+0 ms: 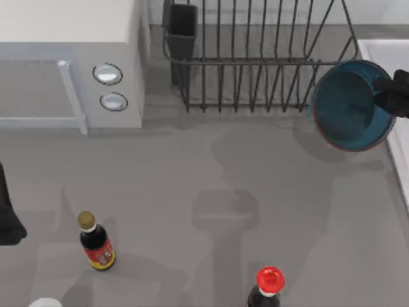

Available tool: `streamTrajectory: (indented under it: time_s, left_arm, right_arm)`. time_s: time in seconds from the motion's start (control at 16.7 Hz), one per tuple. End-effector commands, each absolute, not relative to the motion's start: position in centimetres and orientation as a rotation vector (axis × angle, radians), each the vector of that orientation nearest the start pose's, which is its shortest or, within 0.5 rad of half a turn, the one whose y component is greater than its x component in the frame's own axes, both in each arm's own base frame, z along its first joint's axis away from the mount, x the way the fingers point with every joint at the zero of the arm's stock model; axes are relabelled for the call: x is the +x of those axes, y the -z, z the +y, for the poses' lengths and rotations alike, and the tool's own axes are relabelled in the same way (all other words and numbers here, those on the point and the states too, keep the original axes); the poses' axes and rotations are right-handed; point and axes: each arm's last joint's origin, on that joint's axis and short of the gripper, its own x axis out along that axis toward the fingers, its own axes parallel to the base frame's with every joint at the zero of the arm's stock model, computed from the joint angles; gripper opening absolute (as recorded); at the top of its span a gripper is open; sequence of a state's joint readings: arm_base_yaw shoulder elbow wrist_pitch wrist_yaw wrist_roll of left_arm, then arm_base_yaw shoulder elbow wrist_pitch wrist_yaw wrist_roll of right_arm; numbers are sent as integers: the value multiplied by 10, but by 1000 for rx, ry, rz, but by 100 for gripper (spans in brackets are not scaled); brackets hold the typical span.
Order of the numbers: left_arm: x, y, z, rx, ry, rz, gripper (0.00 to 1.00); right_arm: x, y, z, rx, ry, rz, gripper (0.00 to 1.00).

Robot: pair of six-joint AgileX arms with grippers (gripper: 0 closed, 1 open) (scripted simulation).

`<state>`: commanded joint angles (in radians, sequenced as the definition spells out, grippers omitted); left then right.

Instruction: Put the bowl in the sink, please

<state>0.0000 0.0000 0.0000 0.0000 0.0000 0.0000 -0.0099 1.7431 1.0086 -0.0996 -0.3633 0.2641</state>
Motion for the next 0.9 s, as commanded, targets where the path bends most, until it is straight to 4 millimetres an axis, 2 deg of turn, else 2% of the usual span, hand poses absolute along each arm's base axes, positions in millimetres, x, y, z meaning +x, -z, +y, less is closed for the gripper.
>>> streamTrajectory:
  time_s: [0.24,0.48,0.66,0.9]
  left_arm:
    - [106,-160,-1,0,0,0,100]
    - [106,-160,-1,0,0,0,100]
    - [106,-160,-1,0,0,0,100]
    - [106,-160,-1,0,0,0,100]
  right_arm:
    - [333,-167,-59,299,-193,487,0]
    - [299,-186,-107,141,-96,190,0]
    - [277,-201,-128,43,-25,53,0]
    - [267,-209,-136,0,10,0,0]
